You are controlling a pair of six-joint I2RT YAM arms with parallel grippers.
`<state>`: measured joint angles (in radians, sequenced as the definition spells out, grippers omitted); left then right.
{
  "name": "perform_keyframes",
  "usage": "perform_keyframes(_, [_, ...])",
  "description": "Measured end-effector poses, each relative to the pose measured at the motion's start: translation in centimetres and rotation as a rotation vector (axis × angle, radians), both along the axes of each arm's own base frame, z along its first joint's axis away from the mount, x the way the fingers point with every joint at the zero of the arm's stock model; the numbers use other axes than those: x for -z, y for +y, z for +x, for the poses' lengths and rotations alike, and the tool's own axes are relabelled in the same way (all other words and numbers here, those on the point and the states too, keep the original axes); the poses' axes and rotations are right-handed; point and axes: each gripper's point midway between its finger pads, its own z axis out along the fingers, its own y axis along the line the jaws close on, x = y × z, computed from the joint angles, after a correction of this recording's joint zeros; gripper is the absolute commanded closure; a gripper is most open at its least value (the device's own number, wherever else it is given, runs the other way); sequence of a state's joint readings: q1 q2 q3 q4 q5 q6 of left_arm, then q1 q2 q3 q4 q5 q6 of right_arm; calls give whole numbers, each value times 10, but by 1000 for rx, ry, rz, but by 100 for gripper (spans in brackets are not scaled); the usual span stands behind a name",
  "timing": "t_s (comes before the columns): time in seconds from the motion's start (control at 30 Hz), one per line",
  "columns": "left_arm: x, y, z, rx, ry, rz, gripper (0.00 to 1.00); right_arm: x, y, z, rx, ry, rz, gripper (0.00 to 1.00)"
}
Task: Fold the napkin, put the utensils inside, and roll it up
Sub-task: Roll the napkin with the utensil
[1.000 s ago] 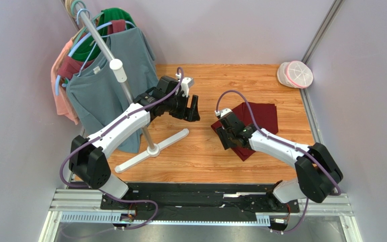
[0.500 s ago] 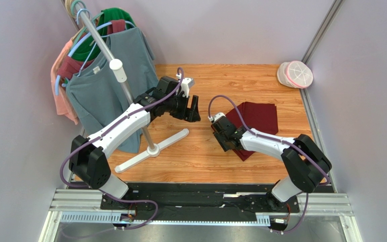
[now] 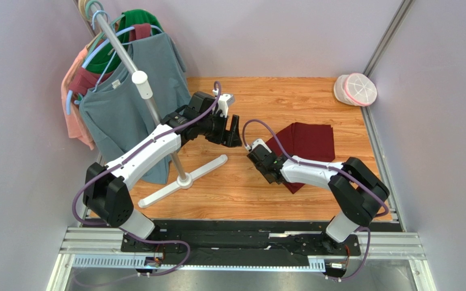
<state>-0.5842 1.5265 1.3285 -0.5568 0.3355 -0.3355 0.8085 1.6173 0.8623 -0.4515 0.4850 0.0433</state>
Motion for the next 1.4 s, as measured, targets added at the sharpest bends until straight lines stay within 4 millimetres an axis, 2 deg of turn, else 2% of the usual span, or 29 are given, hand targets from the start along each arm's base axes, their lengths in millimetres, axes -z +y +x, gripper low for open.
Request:
perform_keyframes(0.17, [1, 0, -1, 2, 3, -1, 18, 1, -3, 2, 9, -10, -26, 69])
perform_keyframes(0.3, [2, 0, -1, 4, 4, -3, 18, 3, -4, 2, 5, -3, -42, 83])
perform_keyframes(0.37, [2, 0, -1, 5, 4, -4, 18, 4, -4, 2, 3, 5, -51, 86])
perform_keyframes(0.47, [1, -1, 0, 5, 1, -7, 18, 5, -4, 2, -4, 16, -59, 100])
perform_keyframes(0.77, [5, 1, 0, -1, 1, -1, 18, 6, 9, -3, -38, 105, 24, 100])
perform_keyframes(0.9, [7, 3, 0, -8, 2, 8, 18, 2, 19, -8, -52, 177, 156, 100])
perform_keyframes(1.13, [12, 8, 2, -36, -3, 28, 16, -17, 41, -12, -74, 265, 430, 100])
perform_keyframes(1.4, [33, 6, 6, -125, 62, 6, 14, -17, 42, -12, -39, 346, 628, 100])
